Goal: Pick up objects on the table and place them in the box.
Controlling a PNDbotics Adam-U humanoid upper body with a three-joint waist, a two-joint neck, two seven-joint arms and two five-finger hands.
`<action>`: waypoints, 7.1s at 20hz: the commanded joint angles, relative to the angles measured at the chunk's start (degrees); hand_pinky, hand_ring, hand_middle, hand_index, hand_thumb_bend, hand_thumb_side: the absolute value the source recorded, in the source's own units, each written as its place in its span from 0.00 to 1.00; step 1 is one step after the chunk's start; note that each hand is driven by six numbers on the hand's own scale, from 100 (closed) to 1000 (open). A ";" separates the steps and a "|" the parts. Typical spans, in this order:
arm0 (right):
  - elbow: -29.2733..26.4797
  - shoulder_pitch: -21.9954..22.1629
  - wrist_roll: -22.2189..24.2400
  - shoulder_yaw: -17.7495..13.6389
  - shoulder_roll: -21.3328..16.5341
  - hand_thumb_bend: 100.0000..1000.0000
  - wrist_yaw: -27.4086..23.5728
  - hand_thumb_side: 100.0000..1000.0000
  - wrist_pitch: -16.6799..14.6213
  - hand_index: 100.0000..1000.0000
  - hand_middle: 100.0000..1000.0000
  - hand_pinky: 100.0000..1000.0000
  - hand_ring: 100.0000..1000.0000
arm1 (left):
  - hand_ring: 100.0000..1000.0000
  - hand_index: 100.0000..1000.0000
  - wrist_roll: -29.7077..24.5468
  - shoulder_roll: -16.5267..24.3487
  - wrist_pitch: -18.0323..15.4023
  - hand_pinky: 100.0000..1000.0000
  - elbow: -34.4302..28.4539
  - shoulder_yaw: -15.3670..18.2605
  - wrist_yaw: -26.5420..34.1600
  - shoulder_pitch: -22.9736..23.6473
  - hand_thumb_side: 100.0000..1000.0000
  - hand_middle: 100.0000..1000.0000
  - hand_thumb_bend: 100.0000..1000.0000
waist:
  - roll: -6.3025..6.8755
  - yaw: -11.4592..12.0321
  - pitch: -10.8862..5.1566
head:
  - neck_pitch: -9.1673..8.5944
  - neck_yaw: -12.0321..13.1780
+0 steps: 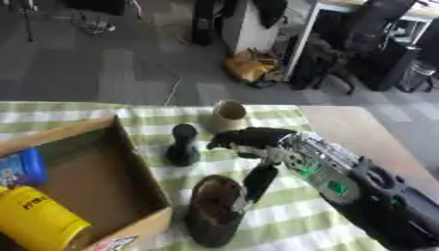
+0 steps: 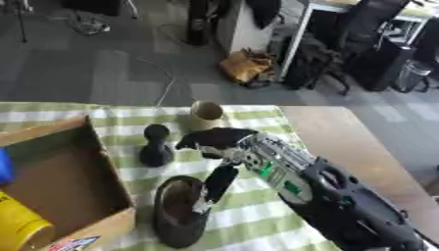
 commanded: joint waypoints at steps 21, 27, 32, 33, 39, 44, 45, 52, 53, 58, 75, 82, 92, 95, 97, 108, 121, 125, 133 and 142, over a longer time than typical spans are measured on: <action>-11.11 0.89 11.29 -1.56 -4.03 0.89 -3.77 0.64 1.73 1.00 0.97 0.95 1.00 | 1.00 0.82 -0.34 0.68 0.21 0.89 -0.76 0.18 -0.02 3.45 1.00 0.87 0.14 | -1.12 -3.41 -4.46 | 5.61 -2.71; -11.80 0.69 10.55 -1.39 -3.77 0.91 -3.95 0.64 1.75 1.00 0.97 0.95 1.00 | 1.00 0.82 -0.75 0.11 -0.15 0.89 -0.76 -0.20 0.28 3.64 1.00 0.87 0.15 | -1.41 -3.29 -4.63 | 5.19 -3.19; -11.03 0.08 8.73 -0.69 -2.91 0.94 -3.15 0.63 1.02 1.00 0.97 0.94 1.00 | 1.00 0.81 -0.82 -0.24 -0.61 0.89 -0.76 -0.36 0.71 3.56 1.00 0.87 0.15 | -1.80 -2.26 -4.19 | 4.49 -4.19; -10.87 -0.02 8.44 -0.52 -2.73 0.94 -2.89 0.63 0.84 1.00 0.97 0.94 1.00 | 1.00 0.81 -0.76 -0.26 -0.82 0.89 -0.76 -0.36 0.78 3.46 1.00 0.87 0.15 | -1.93 -2.03 -4.08 | 4.49 -4.43; -9.75 -0.06 6.63 0.13 -1.75 0.95 -1.06 0.63 0.18 1.00 0.97 0.94 1.00 | 1.00 0.81 -0.50 -0.19 -1.12 0.89 -0.76 -0.22 1.10 3.15 1.00 0.87 0.15 | -2.33 -0.86 -3.27 | 3.74 -5.43; -8.31 0.15 5.75 0.79 -1.00 0.96 0.07 0.61 0.02 1.00 0.98 0.95 1.00 | 1.00 0.81 -0.30 -0.17 -1.17 0.89 -0.76 -0.08 1.31 2.61 1.00 0.87 0.15 | -2.41 0.19 -2.48 | 2.68 -6.08; -7.89 0.27 5.65 0.88 -0.87 0.96 0.51 0.61 -0.09 1.00 0.98 0.95 1.00 | 1.00 0.81 -0.25 -0.15 -1.16 0.89 -0.76 -0.05 1.35 2.50 1.00 0.87 0.15 | -2.39 0.38 -2.28 | 2.37 -6.12; -4.78 0.49 6.78 1.53 0.36 0.98 4.26 0.58 -1.83 1.00 0.99 1.00 1.00 | 1.00 0.81 0.18 0.01 -1.07 0.90 -0.76 0.24 1.79 2.02 1.00 0.87 0.16 | -2.22 0.83 -1.37 | 1.82 -6.29; -4.43 0.44 7.06 1.69 0.53 0.98 4.20 0.57 -2.02 1.00 1.00 1.00 1.00 | 1.00 0.81 0.26 0.02 -1.08 0.91 -0.76 0.31 1.83 1.94 1.00 0.86 0.16 | -2.17 0.88 -1.26 | 1.87 -6.41; -3.31 0.06 8.05 2.09 0.99 0.99 2.94 0.54 -2.39 1.00 1.00 1.00 1.00 | 1.00 0.81 0.80 0.00 -1.13 0.91 -0.76 0.56 1.96 1.76 1.00 0.86 0.16 | -2.07 1.00 -0.96 | 1.65 -6.50; -1.30 -0.20 5.80 2.68 2.24 0.87 2.79 0.48 -2.33 0.97 0.91 0.75 0.95 | 1.00 0.80 1.39 0.19 -1.03 0.91 -0.76 0.67 2.56 1.23 1.00 0.86 0.16 | -1.95 1.15 0.08 | 1.02 -6.56; -2.95 0.29 1.00 2.48 1.91 0.68 6.47 0.50 -2.47 0.83 0.83 0.56 0.73 | 1.00 0.80 1.48 0.12 -1.08 0.91 -0.76 0.72 2.42 1.28 1.00 0.86 0.16 | -1.89 0.72 -0.07 | 1.47 -6.54; -5.63 1.20 -4.82 2.38 1.10 0.39 8.67 0.41 -2.60 0.65 0.59 0.38 0.54 | 1.00 0.80 1.39 -0.17 -1.13 0.91 -0.76 0.69 2.24 1.79 1.00 0.86 0.16 | -1.72 0.04 -0.90 | 2.14 -6.66; -6.59 1.45 -4.87 2.32 0.70 0.32 8.26 0.39 -2.35 0.60 0.53 0.34 0.51 | 1.00 0.80 1.33 -0.29 -1.11 0.91 -0.76 0.73 2.14 2.03 1.00 0.86 0.16 | -1.67 -0.17 -1.36 | 2.55 -6.82; -7.30 1.68 -4.52 2.19 0.40 0.29 7.87 0.38 -2.05 0.57 0.48 0.31 0.49 | 1.00 0.80 1.33 -0.36 -1.17 0.91 -0.76 0.77 2.03 2.17 1.00 0.85 0.16 | -1.68 -0.39 -1.66 | 2.69 -6.85; -10.69 2.58 -2.25 1.40 -0.87 0.19 3.74 0.34 0.19 0.43 0.31 0.13 0.33 | 1.00 0.80 1.40 -0.34 -1.35 0.92 -0.76 0.82 1.85 2.75 1.00 0.85 0.16 | -2.00 -0.95 -2.50 | 3.48 -6.96; -13.96 2.15 -4.12 -1.52 -4.36 0.16 0.14 0.37 -1.59 0.42 0.29 0.10 0.31 | 1.00 0.80 1.14 0.11 -1.44 0.92 -0.76 0.72 1.39 3.85 1.00 0.85 0.17 | -2.76 -2.37 -4.38 | 5.40 -6.00; -13.96 1.87 -6.00 -2.17 -4.85 0.16 -0.85 0.37 -2.79 0.42 0.29 0.08 0.30 | 1.00 0.80 1.07 0.28 -1.53 0.92 -0.76 0.67 1.30 4.29 1.00 0.85 0.17 | -3.11 -2.66 -4.97 | 6.12 -6.22; -13.96 0.96 -10.34 -3.65 -5.71 0.19 -3.27 0.37 -4.37 0.42 0.28 0.04 0.28 | 1.00 0.80 0.75 0.41 -1.62 0.92 -0.76 0.34 1.35 4.80 1.00 0.85 0.17 | -3.86 -2.40 -5.36 | 6.11 -7.53; -13.96 0.93 -16.33 -5.00 -6.24 0.23 -5.34 0.38 -5.12 0.41 0.26 0.00 0.25 | 1.00 0.80 0.75 1.37 -1.52 0.91 -0.76 0.28 2.32 5.55 1.00 0.85 0.17 | -4.94 -0.62 -4.61 | 3.31 -7.53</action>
